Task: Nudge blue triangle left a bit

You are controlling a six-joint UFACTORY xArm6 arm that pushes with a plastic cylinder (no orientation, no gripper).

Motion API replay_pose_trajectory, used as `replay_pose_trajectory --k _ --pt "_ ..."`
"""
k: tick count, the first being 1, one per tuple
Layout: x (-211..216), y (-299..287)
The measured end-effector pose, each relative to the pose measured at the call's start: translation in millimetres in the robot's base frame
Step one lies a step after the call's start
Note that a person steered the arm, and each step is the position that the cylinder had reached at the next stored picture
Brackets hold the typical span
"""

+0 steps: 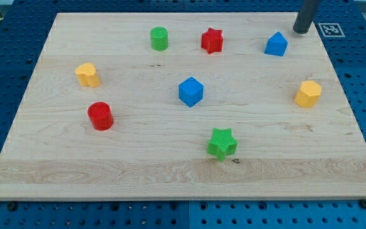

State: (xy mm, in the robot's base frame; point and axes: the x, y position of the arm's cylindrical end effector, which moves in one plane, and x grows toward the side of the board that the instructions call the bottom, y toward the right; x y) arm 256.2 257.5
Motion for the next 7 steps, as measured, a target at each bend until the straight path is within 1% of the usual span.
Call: replay_pose_trajectory --k 1,2,3,5,7 --pt "36.7 -1.7" --pt "100.3 -4.7" --pt "103.7 -4.1" --pt "104.2 38.5" --pt "105.1 42.4"
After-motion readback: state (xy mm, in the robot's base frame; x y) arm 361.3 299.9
